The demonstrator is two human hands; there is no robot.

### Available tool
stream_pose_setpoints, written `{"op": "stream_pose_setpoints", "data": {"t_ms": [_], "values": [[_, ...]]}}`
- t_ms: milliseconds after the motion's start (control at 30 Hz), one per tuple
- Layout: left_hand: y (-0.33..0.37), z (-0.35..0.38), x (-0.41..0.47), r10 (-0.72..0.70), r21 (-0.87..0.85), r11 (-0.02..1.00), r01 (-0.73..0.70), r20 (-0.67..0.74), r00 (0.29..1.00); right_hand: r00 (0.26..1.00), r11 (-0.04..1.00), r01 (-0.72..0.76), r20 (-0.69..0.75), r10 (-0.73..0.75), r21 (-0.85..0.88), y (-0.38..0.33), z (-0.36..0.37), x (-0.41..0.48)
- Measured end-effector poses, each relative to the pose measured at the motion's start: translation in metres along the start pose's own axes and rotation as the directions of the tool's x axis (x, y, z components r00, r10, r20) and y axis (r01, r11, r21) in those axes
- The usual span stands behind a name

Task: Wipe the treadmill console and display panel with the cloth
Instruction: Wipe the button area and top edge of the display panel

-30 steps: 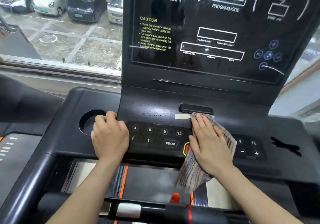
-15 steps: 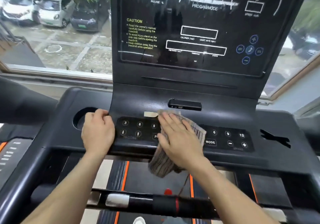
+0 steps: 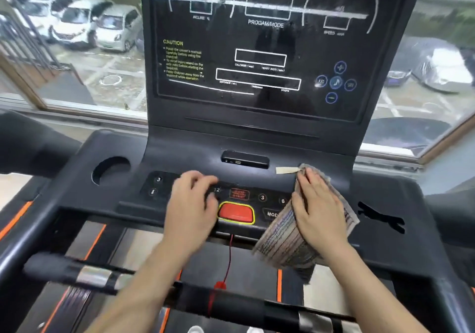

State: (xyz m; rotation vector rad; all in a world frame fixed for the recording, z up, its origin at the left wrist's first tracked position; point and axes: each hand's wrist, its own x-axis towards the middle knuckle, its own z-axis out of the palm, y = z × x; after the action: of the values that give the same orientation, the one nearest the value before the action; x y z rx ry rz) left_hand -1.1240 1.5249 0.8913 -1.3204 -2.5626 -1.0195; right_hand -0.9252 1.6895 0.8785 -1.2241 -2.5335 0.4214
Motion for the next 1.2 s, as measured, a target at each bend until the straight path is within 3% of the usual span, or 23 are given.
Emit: {"op": "stream_pose_setpoints", "data": {"t_ms": [67,133,200,267,467,500,567,633,667,767,833,900,967,1033,1100,1200], "values": [[0.050,0.022,-0.021,0.284,-0.056,0.959,-0.279,0.156,0.946,0.999,0.967,-0.033,-0.033,0.042,0.251,0.005,-0.010,0.001],[0.090,0.050,-0.043,0.439,0.021,0.882,-0.471,0.327,0.837,0.993,0.949,-0.069,-0.069,0.095,0.309,0.023,-0.028,-0.004],[0.111,0.068,-0.058,0.386,0.134,0.868,-0.477,0.423,0.820,0.992,0.975,-0.075,-0.088,0.095,0.210,0.048,-0.041,-0.012],[0.119,0.078,-0.065,0.336,0.203,0.875,-0.439,0.399,0.853,0.988,0.969,-0.150,0.002,0.152,0.197,0.066,-0.049,-0.021],[0.138,0.092,-0.080,0.330,0.199,0.894,-0.401,0.311,0.891,0.919,0.816,-0.383,0.092,0.382,0.433,0.078,-0.059,-0.030],[0.143,0.093,-0.082,0.331,0.188,0.902,-0.389,0.280,0.901,0.907,0.735,-0.410,0.152,0.394,0.540,0.076,-0.062,-0.030],[0.149,0.092,-0.084,0.345,0.169,0.905,-0.390,0.241,0.907,0.876,0.402,-0.449,0.303,0.376,0.798,0.069,-0.074,-0.032],[0.149,0.088,-0.082,0.345,0.125,0.915,-0.383,0.246,0.906,0.857,0.051,-0.441,0.404,0.321,0.896,0.060,-0.091,-0.033],[0.148,0.083,-0.079,0.309,0.070,0.939,-0.336,0.254,0.916,0.854,-0.069,-0.426,0.426,0.297,0.902,0.056,-0.100,-0.033],[0.148,0.060,-0.063,0.064,-0.196,0.980,-0.013,0.257,0.964,0.885,-0.265,-0.340,0.402,0.234,0.902,0.044,-0.124,-0.034],[0.155,0.035,-0.049,-0.097,-0.411,0.882,0.229,0.316,0.944,0.914,-0.267,-0.278,0.340,0.222,0.923,0.035,-0.139,-0.037],[0.164,0.005,-0.034,-0.127,-0.606,0.692,0.392,0.433,0.893,0.938,-0.222,-0.227,0.274,0.210,0.948,0.026,-0.154,-0.040],[0.172,-0.024,-0.023,-0.088,-0.717,0.531,0.452,0.483,0.871,0.962,-0.171,-0.164,0.196,0.189,0.971,0.017,-0.172,-0.042],[0.177,-0.043,-0.016,-0.068,-0.786,0.452,0.422,0.441,0.895,0.977,-0.113,-0.110,0.128,0.170,0.988,0.011,-0.185,-0.041],[0.177,-0.046,-0.006,-0.105,-0.773,0.521,0.361,0.362,0.926,0.980,-0.021,-0.076,0.079,0.183,0.997,0.009,-0.187,-0.037],[0.153,-0.015,0.017,-0.166,-0.548,0.804,0.233,0.169,0.972,0.966,0.202,-0.067,0.013,0.259,0.977,0.014,-0.154,-0.020]]}}
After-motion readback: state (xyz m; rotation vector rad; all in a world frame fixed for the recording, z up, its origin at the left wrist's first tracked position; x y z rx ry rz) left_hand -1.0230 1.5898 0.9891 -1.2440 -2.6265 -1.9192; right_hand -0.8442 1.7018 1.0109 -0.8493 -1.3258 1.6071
